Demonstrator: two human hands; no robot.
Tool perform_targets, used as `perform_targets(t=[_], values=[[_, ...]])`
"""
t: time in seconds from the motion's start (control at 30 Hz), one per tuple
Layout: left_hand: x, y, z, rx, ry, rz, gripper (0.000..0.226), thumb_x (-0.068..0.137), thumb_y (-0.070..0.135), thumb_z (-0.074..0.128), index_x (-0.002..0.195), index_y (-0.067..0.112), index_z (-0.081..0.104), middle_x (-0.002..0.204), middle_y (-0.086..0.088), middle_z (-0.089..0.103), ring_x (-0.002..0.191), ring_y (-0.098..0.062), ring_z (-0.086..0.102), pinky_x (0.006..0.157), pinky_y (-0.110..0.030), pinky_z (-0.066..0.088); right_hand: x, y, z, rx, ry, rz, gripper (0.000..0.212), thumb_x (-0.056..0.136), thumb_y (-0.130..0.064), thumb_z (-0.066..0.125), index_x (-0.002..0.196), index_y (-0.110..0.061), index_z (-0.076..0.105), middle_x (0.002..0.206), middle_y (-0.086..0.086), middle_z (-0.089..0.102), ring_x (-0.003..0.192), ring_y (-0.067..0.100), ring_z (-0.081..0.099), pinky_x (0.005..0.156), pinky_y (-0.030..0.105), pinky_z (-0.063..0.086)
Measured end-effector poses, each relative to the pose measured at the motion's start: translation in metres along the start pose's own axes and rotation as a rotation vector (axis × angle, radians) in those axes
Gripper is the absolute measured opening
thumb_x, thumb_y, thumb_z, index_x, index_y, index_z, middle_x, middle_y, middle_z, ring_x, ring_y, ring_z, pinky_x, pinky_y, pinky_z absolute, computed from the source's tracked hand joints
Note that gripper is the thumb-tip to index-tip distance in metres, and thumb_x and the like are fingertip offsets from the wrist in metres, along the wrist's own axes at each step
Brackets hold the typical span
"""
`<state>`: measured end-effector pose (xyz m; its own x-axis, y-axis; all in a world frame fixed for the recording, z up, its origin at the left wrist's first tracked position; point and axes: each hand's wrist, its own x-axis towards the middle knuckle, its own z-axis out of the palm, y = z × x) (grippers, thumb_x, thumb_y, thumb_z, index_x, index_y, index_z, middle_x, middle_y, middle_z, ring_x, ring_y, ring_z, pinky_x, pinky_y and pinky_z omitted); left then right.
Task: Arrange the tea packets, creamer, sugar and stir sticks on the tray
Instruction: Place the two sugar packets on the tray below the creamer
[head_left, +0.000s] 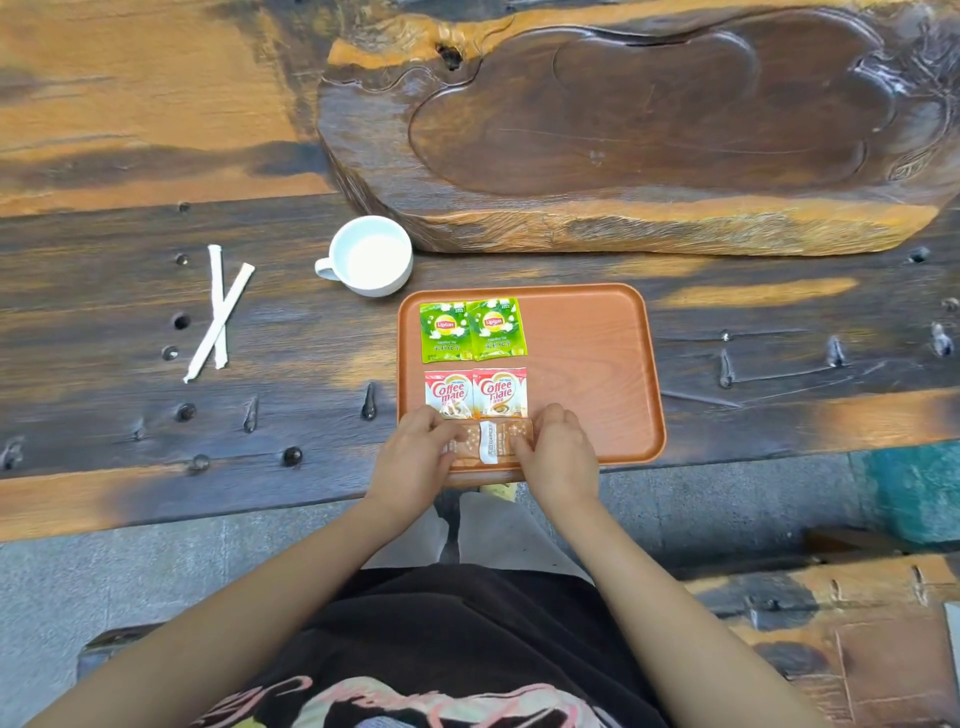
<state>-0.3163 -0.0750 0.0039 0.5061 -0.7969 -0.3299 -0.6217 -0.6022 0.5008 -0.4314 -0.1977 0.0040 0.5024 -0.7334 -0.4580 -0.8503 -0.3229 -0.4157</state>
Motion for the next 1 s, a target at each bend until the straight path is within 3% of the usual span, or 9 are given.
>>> perform_targets(t=[0.1,0.27,0.6,0.77,0.9,1.0], values=[[0.000,0.000,0.000,0.010,-0.001,0.006,0.027,0.082,0.008,0.059,0.108,0.013,0.065,0.104,-0.011,0.057,0.103,-0.026,0.052,0.076,-0.030,0.042,-0.003,0.004,0.002,-0.025,0.047,-0.178,0.024,0.083,-0.019,0.062,0.102,-0.007,0.052,0.105,0.011,0.054,0.098,0.028,0.052,0.081,0.039,0.046],[-0.002,-0.002,0.000,-0.002,0.026,0.044,0.031,0.078,0.005,0.063,0.107,0.013,0.065,0.097,-0.011,0.057,0.097,-0.028,0.054,0.073,-0.035,0.047,-0.006,0.007,0.011,-0.024,-0.036,-0.440,0.027,0.082,-0.014,0.062,0.109,-0.014,0.059,0.100,0.008,0.056,0.100,0.026,0.052,0.085,0.037,0.047],[-0.003,-0.009,0.002,-0.026,0.045,0.066,0.029,0.078,0.008,0.065,0.107,0.015,0.065,0.097,-0.008,0.059,0.097,-0.025,0.054,0.077,-0.028,0.043,0.002,0.005,0.009,-0.054,-0.141,-0.440,0.029,0.082,-0.012,0.056,0.111,-0.018,0.058,0.102,0.006,0.052,0.104,0.024,0.049,0.087,0.035,0.043],[0.000,-0.016,-0.009,-0.104,0.052,0.055,0.024,0.083,0.011,0.060,0.106,0.015,0.067,0.099,-0.007,0.061,0.098,-0.021,0.054,0.079,-0.026,0.041,0.004,-0.007,-0.002,-0.053,-0.164,-0.446,0.024,0.087,-0.020,0.053,0.111,-0.017,0.059,0.104,0.007,0.055,0.093,0.025,0.057,0.076,0.035,0.046],[0.008,-0.035,-0.038,-0.170,0.083,-0.019,0.020,0.085,0.015,0.058,0.102,0.017,0.068,0.101,0.000,0.063,0.091,-0.014,0.055,0.077,-0.026,0.043,0.020,-0.041,-0.017,-0.034,-0.336,-0.408,0.016,0.087,-0.021,0.052,0.097,-0.015,0.063,0.094,0.007,0.065,0.088,0.026,0.060,0.073,0.037,0.050],[0.015,-0.063,-0.063,-0.169,0.140,-0.103,0.018,0.084,0.012,0.058,0.097,0.015,0.069,0.095,-0.005,0.065,0.089,-0.020,0.057,0.075,-0.026,0.041,0.041,-0.077,-0.023,-0.075,-0.488,-0.396,0.020,0.088,-0.023,0.049,0.086,-0.009,0.063,0.090,0.010,0.069,0.086,0.030,0.062,0.075,0.039,0.052]])
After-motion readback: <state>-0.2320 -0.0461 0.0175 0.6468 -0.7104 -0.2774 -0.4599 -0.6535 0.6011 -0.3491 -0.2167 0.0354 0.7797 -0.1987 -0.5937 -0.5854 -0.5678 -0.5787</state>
